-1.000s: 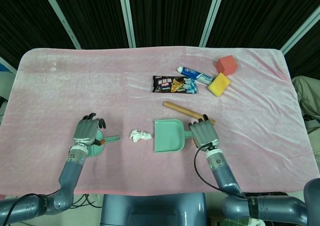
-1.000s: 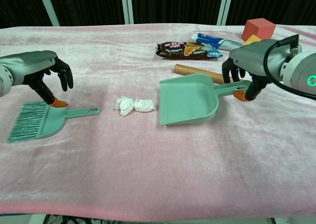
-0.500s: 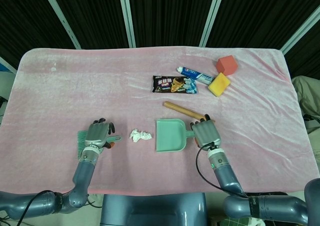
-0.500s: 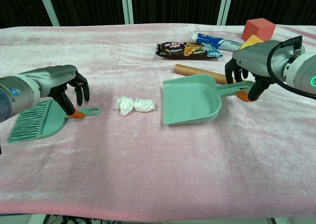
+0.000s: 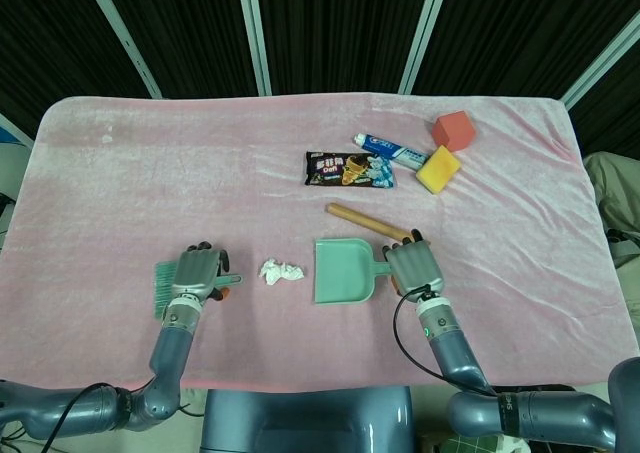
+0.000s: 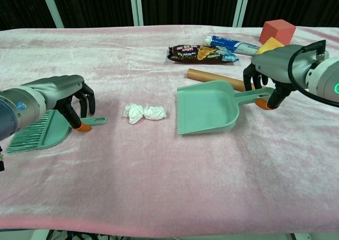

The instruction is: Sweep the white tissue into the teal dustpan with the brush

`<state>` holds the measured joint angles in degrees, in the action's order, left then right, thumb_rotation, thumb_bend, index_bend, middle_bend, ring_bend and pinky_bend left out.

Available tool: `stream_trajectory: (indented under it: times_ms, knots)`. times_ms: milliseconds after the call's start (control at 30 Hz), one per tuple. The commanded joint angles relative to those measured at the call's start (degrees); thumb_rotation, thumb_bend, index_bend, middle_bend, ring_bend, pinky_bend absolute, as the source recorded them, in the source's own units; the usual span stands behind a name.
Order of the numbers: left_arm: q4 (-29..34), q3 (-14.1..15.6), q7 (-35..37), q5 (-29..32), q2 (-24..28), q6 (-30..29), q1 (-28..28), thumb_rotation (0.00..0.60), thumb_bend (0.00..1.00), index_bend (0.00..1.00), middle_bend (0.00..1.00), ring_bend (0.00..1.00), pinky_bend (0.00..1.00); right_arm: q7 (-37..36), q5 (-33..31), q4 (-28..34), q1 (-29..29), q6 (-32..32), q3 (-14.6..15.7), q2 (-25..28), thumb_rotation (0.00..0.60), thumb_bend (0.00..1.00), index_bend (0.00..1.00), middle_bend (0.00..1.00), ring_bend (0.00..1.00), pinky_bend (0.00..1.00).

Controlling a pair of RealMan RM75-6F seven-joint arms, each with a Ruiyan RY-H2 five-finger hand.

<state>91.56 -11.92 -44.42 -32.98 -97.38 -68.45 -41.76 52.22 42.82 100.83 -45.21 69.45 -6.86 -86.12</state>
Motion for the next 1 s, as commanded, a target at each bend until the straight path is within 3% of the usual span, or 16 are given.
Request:
stream_trajectory:
  times_ms: [33, 267, 567, 800, 1000]
  knots:
    - [-0.25, 0.28, -0.06, 0.3, 0.1, -0.06, 0.11, 0.6, 0.23, 0.51, 0.55, 0.17, 0.23, -0.05, 0.03, -0.05, 0.0, -0.01, 0.07, 0.07, 0.6, 0.51, 0.68, 0.57, 0.34, 0.17]
    - [-1.01, 0.46, 0.95, -0.26, -0.25, -0.07, 0.23, 0.6, 0.38, 0.6, 0.65, 0.23, 0.26, -0.04, 0.16, -0.06, 0.06, 0.17, 0.44, -0.09, 0.6, 0.51, 0.68, 0.57, 0.34, 0.17]
    - [-0.99, -0.56, 7.32, -5.11, 1.33, 3.21, 0.56, 0.6, 0.39, 0.62, 0.67, 0.25, 0.27, 0.73, 0.18, 0.31, -0.21, 0.78, 0.37, -0.13, 0.6, 0.51, 0.68, 0.57, 0.34, 0.17]
    - [-1.56, -1.37, 16.98, -11.24, 3.95, 10.63, 0.62, 0.6, 0.39, 0.62, 0.67, 0.25, 0.27, 1.47, 0.19, 0.42, -0.36, 1.75, 0.14, -0.32, 0.6, 0.51, 0.68, 0.57, 0.34, 0.17]
    - [-3.81, -3.76, 27.29, -17.39, 6.05, 18.96, -1.04, 0.6, 0.4, 0.62, 0.67, 0.25, 0.27, 2.89, -0.5, 0.2, -0.7, 3.17, -0.5, -0.91, 0.6, 0.51, 0.68, 0.57, 0.34, 0.17]
